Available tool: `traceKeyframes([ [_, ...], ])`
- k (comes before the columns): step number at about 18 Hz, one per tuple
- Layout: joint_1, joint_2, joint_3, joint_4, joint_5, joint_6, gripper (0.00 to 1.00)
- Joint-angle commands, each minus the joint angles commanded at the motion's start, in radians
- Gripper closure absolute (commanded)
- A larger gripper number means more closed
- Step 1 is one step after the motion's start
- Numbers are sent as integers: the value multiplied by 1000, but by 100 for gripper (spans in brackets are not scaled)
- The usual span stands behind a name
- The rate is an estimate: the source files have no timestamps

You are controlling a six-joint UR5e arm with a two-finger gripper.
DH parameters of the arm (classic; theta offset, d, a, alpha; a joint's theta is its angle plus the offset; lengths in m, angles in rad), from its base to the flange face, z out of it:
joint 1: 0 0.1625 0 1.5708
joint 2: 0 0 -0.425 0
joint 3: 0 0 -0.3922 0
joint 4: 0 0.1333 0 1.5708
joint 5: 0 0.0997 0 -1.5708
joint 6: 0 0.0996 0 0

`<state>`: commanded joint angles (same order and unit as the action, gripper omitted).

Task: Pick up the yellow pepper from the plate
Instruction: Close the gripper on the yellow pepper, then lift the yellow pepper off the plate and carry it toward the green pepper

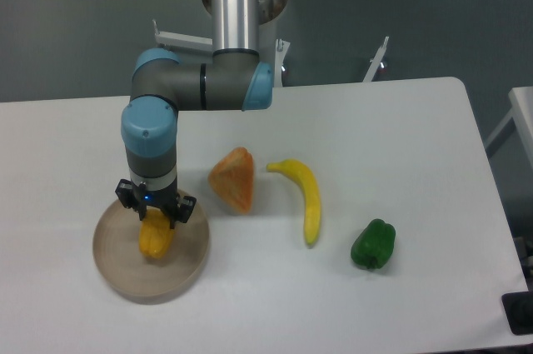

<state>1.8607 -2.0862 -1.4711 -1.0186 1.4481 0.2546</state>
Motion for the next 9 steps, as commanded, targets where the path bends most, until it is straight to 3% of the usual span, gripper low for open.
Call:
traceKeyframes([
  [4,24,28,14,-11,6,41,45],
  [6,92,72,5,-15,46,148,45],
  [9,185,94,11,-15,46,280,45],
])
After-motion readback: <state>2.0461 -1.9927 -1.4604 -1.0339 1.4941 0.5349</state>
